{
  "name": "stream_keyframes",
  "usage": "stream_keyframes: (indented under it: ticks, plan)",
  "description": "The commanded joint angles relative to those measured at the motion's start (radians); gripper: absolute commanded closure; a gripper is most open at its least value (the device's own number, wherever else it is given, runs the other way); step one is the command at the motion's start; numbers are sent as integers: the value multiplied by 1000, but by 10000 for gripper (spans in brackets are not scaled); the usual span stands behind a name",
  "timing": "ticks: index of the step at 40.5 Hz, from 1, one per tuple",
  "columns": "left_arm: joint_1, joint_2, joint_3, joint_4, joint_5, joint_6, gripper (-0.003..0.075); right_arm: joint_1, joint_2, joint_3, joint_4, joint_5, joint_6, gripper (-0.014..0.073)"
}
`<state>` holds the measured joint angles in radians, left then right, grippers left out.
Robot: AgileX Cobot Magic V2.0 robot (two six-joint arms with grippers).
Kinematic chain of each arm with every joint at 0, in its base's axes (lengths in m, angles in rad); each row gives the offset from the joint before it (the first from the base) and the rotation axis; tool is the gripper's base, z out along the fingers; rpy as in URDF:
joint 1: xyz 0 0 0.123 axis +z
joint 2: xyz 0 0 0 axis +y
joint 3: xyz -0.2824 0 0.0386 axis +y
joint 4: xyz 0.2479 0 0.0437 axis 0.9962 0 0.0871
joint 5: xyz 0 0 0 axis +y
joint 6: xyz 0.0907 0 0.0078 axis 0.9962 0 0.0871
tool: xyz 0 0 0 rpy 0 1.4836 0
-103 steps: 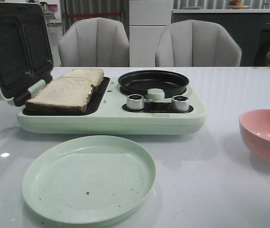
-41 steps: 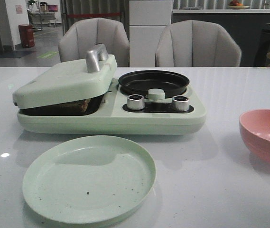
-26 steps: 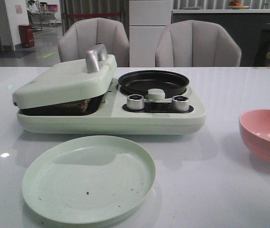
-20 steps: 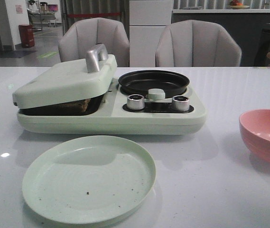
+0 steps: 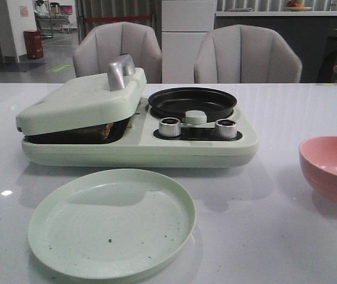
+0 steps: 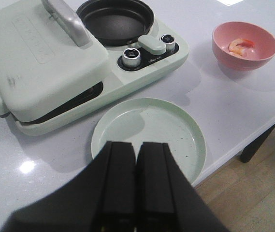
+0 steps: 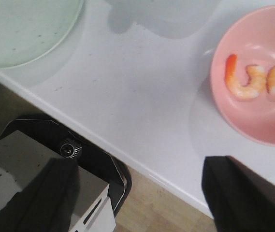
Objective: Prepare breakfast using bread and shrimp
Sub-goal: 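Reach the right gripper to the pink bowl and grasp its rim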
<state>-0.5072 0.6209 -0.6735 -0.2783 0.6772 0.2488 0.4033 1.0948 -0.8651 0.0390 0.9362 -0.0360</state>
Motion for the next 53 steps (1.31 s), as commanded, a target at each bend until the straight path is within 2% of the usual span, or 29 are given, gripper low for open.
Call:
stream_keyframes:
  ticks: [1, 9, 16, 27, 43, 47, 53]
  plan:
    - [-7, -1, -29, -14, -70, -8, 619, -108, 76, -103, -27, -4, 5, -26]
    - [-7, -1, -29, -14, -70, -8, 619, -353, 203, -185, -27, -23, 5, -26]
    - [-7, -1, -29, -14, -70, -8, 619, -471, 296, -222, -24, -68, 4, -26]
    - [-7, -1, -29, -14, -70, -8, 619, -474, 422, -222, -26, -238, -8, -26]
    - [-7, -1, -29, -14, -70, -8, 619, -474, 558, -222, -27, -283, -8, -22]
    - [-7, -1, -29, -14, -72, -8, 619, -474, 571, -222, -39, -284, -8, 55]
    - [-7, -1, -29, -14, -72, -8, 619, -474, 574, -222, -39, -286, -8, 291]
